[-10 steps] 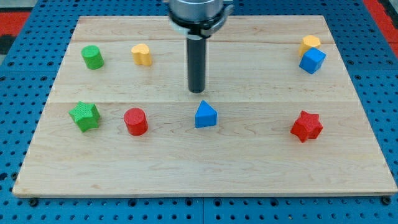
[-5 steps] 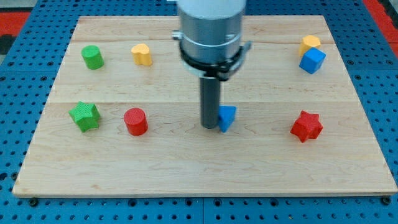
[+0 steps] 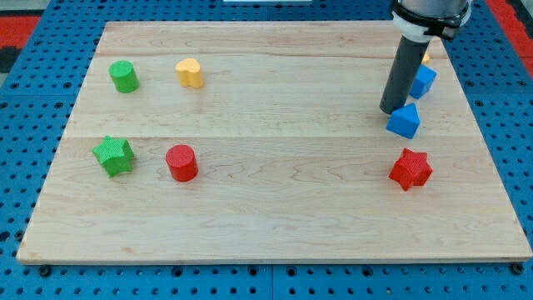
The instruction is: Move the blue triangle parallel below the blue cube
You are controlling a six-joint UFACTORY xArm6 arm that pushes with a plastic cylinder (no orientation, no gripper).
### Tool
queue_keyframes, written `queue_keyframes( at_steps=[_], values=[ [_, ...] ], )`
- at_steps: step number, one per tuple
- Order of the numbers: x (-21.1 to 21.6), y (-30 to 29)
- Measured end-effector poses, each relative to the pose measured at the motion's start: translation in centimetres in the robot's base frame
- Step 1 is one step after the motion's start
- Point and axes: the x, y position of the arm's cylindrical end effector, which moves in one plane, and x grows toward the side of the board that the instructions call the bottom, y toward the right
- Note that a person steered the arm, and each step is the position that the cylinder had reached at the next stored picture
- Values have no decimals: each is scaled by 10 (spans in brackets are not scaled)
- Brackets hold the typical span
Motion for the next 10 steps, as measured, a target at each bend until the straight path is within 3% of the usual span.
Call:
queue_keyframes(
  at_steps=[3, 4, 10],
  values=[
    [45, -61],
    [59, -59],
    [36, 11]
  ],
)
